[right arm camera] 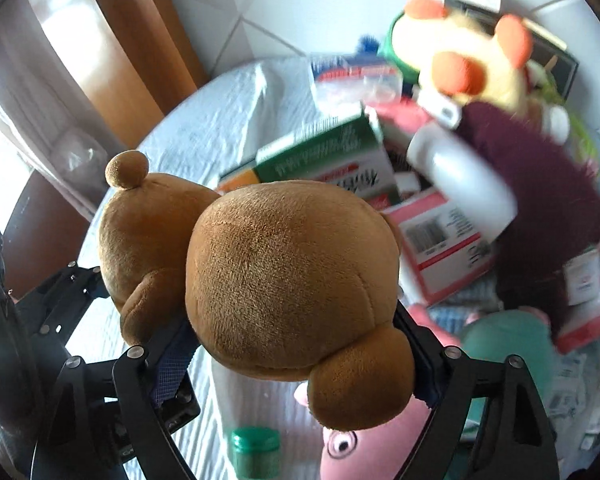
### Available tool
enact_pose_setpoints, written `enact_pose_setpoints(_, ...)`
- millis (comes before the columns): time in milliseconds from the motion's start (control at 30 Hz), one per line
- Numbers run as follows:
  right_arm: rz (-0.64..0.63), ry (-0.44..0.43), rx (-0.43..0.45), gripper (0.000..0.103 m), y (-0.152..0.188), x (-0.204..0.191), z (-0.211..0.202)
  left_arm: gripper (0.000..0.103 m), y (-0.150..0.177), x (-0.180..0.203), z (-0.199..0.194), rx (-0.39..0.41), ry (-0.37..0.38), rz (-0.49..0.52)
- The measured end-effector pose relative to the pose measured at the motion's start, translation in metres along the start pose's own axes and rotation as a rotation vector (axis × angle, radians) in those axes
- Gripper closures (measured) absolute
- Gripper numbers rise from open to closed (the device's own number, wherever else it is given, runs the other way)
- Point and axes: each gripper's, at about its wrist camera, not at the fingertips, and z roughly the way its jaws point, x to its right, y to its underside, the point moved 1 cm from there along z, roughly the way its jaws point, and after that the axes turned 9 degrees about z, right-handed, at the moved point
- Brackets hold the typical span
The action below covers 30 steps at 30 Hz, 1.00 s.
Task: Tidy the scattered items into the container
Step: 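Grasp the brown teddy bear plush with both tools together, then lift the brown teddy bear and carry it over the crate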
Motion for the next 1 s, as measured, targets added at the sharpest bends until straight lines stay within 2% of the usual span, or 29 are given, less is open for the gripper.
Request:
enact_pose_setpoints(200,-0.005,0.025,0.113,0.015,-0.007,-0.002,-0.058,0.039,-0.028,0.017,-0.048,0.119,0.005,0.028)
enact_pose_setpoints(433,-0.017,0.055,0.252,0.014,-0.015,0.030,-0.139,0.039,-0.069,0.072,-0.105,0.250,0.001,0.057)
enact_pose_setpoints(700,-0.062,0.054,0.391,0.014,-0.008,0.109,-0.238,0.039,-0.111,0.174,-0.163,0.371,-0.042,0.076)
enact_pose_setpoints(1000,-0.063,0.087,0.478,0.014,0.009,0.227,-0.333,0.039,-0.155,0.308,-0.203,0.444,-0.042,0.099)
